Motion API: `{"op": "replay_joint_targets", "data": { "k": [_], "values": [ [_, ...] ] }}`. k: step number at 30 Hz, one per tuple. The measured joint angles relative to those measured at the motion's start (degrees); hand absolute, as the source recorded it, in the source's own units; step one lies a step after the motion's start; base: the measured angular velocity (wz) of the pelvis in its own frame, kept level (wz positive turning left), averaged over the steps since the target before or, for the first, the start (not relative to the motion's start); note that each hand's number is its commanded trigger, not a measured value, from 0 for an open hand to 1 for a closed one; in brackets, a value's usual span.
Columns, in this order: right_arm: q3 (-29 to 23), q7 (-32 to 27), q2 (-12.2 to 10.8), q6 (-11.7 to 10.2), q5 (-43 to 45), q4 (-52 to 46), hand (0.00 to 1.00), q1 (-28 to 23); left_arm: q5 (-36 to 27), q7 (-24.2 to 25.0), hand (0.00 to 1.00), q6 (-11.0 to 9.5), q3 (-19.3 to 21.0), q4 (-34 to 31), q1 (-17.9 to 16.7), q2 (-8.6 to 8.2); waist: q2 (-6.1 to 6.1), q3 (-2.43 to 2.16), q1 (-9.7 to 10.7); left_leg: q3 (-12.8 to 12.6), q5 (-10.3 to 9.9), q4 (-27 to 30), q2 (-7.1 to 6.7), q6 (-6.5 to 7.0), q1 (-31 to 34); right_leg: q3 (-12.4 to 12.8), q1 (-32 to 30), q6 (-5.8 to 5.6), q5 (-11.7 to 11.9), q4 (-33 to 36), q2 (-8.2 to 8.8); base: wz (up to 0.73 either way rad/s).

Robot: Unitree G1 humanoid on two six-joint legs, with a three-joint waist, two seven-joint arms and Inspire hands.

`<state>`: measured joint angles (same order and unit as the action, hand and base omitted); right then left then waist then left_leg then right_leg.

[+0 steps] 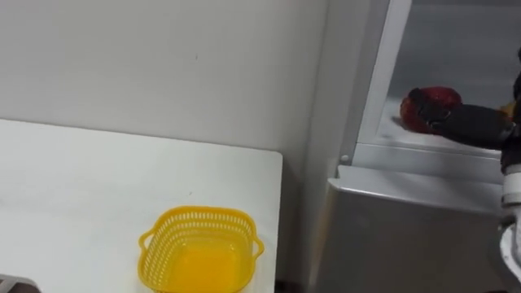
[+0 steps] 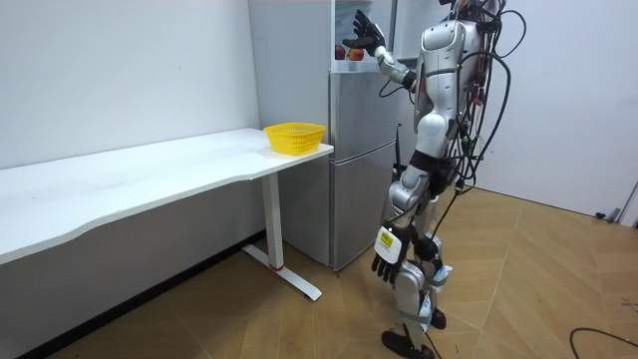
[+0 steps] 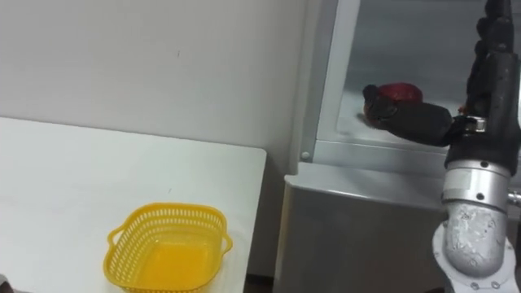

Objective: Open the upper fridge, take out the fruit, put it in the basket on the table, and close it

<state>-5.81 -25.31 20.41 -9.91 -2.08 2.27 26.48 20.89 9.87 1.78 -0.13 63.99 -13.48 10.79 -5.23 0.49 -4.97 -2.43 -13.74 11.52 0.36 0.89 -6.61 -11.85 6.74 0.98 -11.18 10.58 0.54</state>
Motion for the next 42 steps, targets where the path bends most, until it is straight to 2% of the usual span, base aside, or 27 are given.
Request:
{"op": "replay_joint_targets", "data": {
  "k": [3, 10, 16, 18, 22, 31, 36, 40, 42],
  "values": [
    [-0.02, 0.45, 0.02, 0.42, 0.02, 2.18, 0.00, 1.60, 0.00, 0.53, 0.00, 0.02, 0.07, 0.01, -0.06, 0.02, -0.13, -0.03, -0.02, 0.51, 0.00, 0.25, -0.12, 0.01, 0.02, -1.11, 0.12, 0.00, 0.00, -0.03, 0.20, 0.10],
    [0.00, 0.47, 0.35, 1.47, -1.07, 3.96, 0.00, 1.79, 0.04, 0.31, 0.00, 0.79, 0.05, -0.43, -0.08, 0.21, -0.21, -0.18, -0.07, 1.11, 0.00, 0.35, -0.18, 0.01, 0.17, -2.28, 0.53, -0.01, 0.00, 0.00, 0.31, 0.04],
    [0.01, 0.71, 1.22, 2.86, -8.61, 10.13, 0.00, 5.06, 0.00, -0.16, 0.00, 1.76, 0.05, -2.40, -0.10, 0.26, 0.22, -0.27, 0.14, 1.29, 0.00, 1.42, -0.15, 0.01, 1.16, -2.65, 0.30, 0.00, 0.00, 0.00, 0.43, 0.01],
    [0.02, 1.12, 1.99, 3.29, -9.39, 12.51, 0.00, 6.29, 0.01, -0.23, 0.00, 1.92, 0.05, -2.86, -0.06, 0.50, 0.52, -0.46, 0.16, 1.31, 0.00, 1.52, -0.18, 0.01, 1.21, -2.65, 0.37, 0.00, 0.00, 0.04, 0.42, 0.00],
    [0.12, 1.81, 3.19, 3.70, -9.29, 13.72, 0.00, 6.87, 0.03, -0.15, 0.00, 2.15, 0.00, -4.63, -0.23, 1.01, 0.65, -0.57, 0.04, 1.55, 0.00, 1.59, -0.22, 0.01, 1.37, -2.74, 0.35, 0.00, 0.00, 0.04, 0.38, 0.03],
    [0.11, 2.22, 4.27, 3.97, -8.93, 15.22, 0.00, 7.42, -0.01, 0.06, 0.00, 2.89, 0.04, -6.90, -1.64, 1.30, 0.64, -0.58, 0.07, 1.61, 0.01, 1.69, -0.23, 0.00, 1.37, -3.91, 0.44, 0.00, 0.00, 0.06, 0.48, 0.01],
    [0.19, 4.89, 6.90, 6.36, -8.82, 15.24, 0.00, 9.30, -0.01, 1.14, 0.00, 3.21, 0.06, -8.93, -2.50, 1.39, 0.54, -0.56, 0.13, 1.76, 0.01, 1.69, -0.23, -0.01, 1.39, -3.91, 0.59, 0.00, 0.00, 0.05, 0.40, 0.00],
    [0.20, 5.57, 7.03, 6.77, -7.98, 15.24, 0.00, 10.03, -0.01, 1.89, 0.00, 3.76, 0.09, -8.94, -2.35, 1.49, 0.03, -0.26, 0.14, 1.84, 0.04, 1.70, -0.21, -0.06, 1.33, -3.98, 0.72, 0.00, 0.00, 0.03, 0.39, 0.00],
    [0.22, 6.26, 7.02, 7.92, -6.30, 15.25, 0.00, 10.06, 0.00, 2.12, 0.00, 4.17, 0.08, -8.97, -2.21, 1.48, -0.32, -0.19, 0.09, 1.84, 0.04, 1.90, -0.22, -0.06, 1.52, -4.00, 0.68, 0.00, 0.00, 0.03, 0.41, 0.00]
  ]
}}
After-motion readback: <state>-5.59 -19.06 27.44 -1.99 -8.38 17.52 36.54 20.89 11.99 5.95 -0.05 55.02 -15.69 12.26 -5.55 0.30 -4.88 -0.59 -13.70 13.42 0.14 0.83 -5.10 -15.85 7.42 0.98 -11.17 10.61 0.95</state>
